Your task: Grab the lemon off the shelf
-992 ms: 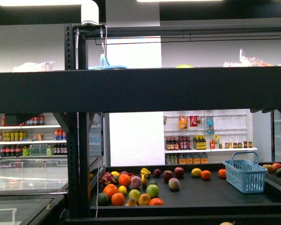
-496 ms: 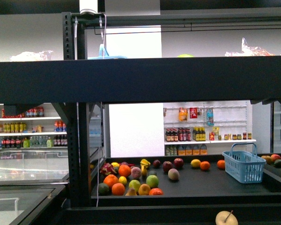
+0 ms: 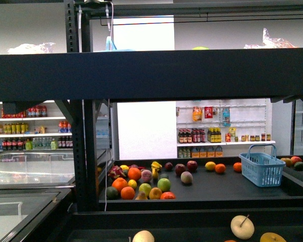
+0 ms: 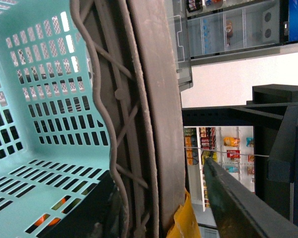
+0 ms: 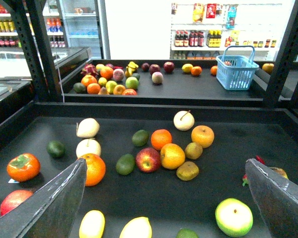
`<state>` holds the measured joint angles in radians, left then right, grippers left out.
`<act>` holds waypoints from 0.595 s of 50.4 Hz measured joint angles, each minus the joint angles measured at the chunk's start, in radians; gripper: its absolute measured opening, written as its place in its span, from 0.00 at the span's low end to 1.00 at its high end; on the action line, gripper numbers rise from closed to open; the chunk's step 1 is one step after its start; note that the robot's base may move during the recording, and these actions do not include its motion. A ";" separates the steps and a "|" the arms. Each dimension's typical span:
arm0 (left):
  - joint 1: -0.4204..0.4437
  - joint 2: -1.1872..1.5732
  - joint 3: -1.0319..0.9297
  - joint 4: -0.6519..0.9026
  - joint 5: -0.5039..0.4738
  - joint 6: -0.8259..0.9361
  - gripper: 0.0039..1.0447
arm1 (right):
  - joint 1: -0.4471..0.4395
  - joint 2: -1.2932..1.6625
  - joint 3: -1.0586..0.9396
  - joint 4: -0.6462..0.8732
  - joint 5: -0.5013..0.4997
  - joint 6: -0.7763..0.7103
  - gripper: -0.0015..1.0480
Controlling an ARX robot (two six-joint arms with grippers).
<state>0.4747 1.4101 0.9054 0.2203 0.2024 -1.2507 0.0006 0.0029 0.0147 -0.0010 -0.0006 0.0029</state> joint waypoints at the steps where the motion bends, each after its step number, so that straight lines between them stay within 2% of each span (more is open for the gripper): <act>1: 0.001 0.000 0.000 -0.002 0.000 0.000 0.29 | 0.000 0.000 0.000 0.000 0.000 0.000 0.93; 4: 0.005 0.001 0.000 -0.006 0.005 -0.016 0.21 | 0.000 0.000 0.000 0.000 0.000 0.000 0.93; 7: 0.010 0.001 0.000 -0.011 0.010 -0.028 0.18 | 0.000 0.000 0.000 0.000 0.000 0.000 0.93; 21: 0.024 -0.008 0.024 -0.074 0.058 0.002 0.18 | 0.000 0.000 0.000 0.000 0.000 0.000 0.93; 30: -0.029 -0.076 0.044 -0.164 0.134 0.102 0.17 | 0.000 0.000 0.000 0.000 0.000 0.000 0.93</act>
<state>0.4454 1.3338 0.9493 0.0566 0.3363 -1.1484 0.0006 0.0029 0.0147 -0.0013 -0.0010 0.0029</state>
